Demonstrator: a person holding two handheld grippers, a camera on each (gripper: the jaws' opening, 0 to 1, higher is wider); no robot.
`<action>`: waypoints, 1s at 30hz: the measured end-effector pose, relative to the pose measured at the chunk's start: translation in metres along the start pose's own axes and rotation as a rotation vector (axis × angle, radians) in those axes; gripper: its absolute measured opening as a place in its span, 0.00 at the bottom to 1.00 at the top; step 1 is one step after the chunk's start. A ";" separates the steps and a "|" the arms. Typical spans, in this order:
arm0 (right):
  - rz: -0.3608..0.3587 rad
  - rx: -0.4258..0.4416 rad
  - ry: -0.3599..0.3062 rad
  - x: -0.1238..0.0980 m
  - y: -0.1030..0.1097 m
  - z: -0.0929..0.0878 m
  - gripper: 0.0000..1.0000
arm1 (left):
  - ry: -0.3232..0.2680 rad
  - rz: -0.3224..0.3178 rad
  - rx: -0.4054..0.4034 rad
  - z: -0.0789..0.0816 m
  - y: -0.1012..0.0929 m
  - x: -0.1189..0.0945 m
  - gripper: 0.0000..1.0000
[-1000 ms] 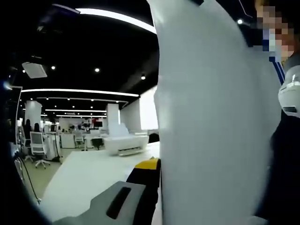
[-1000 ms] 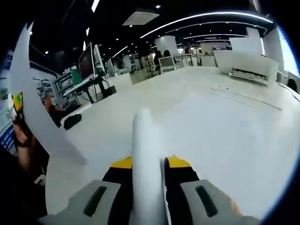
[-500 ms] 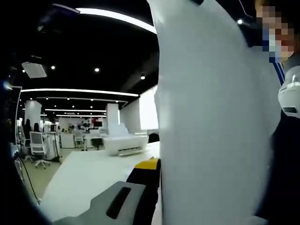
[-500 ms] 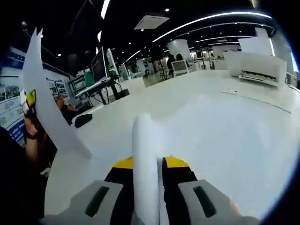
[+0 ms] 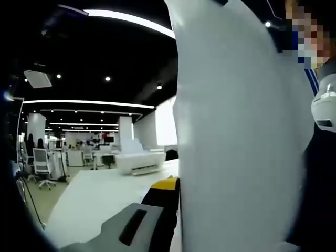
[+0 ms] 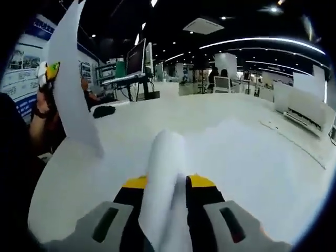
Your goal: Organize the stack of printing papers by aligning and flattening the scattered papers on the table
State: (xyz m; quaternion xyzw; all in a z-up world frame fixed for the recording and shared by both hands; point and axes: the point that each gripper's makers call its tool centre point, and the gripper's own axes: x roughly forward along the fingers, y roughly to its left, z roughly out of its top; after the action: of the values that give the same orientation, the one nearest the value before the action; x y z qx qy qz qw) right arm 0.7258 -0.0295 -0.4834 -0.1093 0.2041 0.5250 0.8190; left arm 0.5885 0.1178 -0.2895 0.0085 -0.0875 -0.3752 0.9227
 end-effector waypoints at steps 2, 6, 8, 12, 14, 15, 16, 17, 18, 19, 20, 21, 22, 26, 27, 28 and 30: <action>0.000 0.012 -0.005 -0.001 -0.003 0.001 0.17 | 0.000 0.001 0.000 0.000 0.000 0.000 0.06; -0.019 0.155 -0.025 0.000 -0.010 0.005 0.15 | -0.001 0.001 0.002 0.001 0.001 -0.001 0.06; -0.012 0.228 -0.031 -0.002 -0.013 0.006 0.17 | -0.003 0.002 -0.001 0.001 0.002 -0.001 0.06; -0.005 0.291 -0.046 -0.004 -0.008 0.010 0.20 | -0.001 0.001 0.000 0.000 0.002 0.000 0.06; -0.002 0.331 -0.050 -0.005 -0.006 0.011 0.21 | -0.001 0.001 -0.002 0.000 0.002 0.000 0.06; 0.006 0.385 -0.070 -0.006 -0.005 0.015 0.22 | -0.001 0.002 -0.003 -0.001 0.003 0.000 0.06; 0.008 0.415 -0.086 -0.008 -0.005 0.017 0.23 | -0.001 0.002 -0.004 -0.001 0.003 0.000 0.06; 0.008 0.441 -0.094 -0.009 -0.006 0.018 0.23 | -0.001 0.001 -0.004 -0.001 0.003 0.001 0.06; 0.012 0.501 -0.112 -0.011 -0.007 0.020 0.24 | -0.001 0.001 -0.003 -0.001 0.003 0.001 0.06; 0.020 0.537 -0.132 -0.013 -0.007 0.022 0.25 | -0.001 0.001 -0.003 -0.001 0.002 0.001 0.06; 0.029 0.588 -0.150 -0.015 -0.008 0.024 0.26 | 0.000 0.000 -0.003 -0.001 0.002 0.001 0.06; 0.032 0.651 -0.155 -0.016 -0.009 0.023 0.28 | 0.000 -0.001 -0.004 -0.001 0.002 0.001 0.06; 0.034 0.716 -0.160 -0.018 -0.011 0.022 0.28 | 0.000 0.000 -0.004 -0.001 0.002 0.001 0.06; 0.036 0.805 -0.208 -0.025 -0.020 0.023 0.25 | 0.001 -0.003 -0.004 -0.001 0.002 0.002 0.06; 0.046 0.823 -0.223 -0.026 -0.021 0.024 0.25 | 0.000 -0.003 -0.005 -0.001 0.001 0.001 0.06; 0.056 0.842 -0.239 -0.028 -0.021 0.025 0.24 | 0.000 -0.004 -0.005 -0.001 0.001 0.001 0.06; 0.077 0.874 -0.252 -0.030 -0.021 0.025 0.25 | 0.001 -0.003 -0.004 -0.001 0.001 0.001 0.06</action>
State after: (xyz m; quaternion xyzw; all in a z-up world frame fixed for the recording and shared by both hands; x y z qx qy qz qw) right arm 0.7391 -0.0535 -0.4483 0.3190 0.3092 0.4287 0.7867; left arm 0.5903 0.1176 -0.2904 0.0071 -0.0862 -0.3770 0.9222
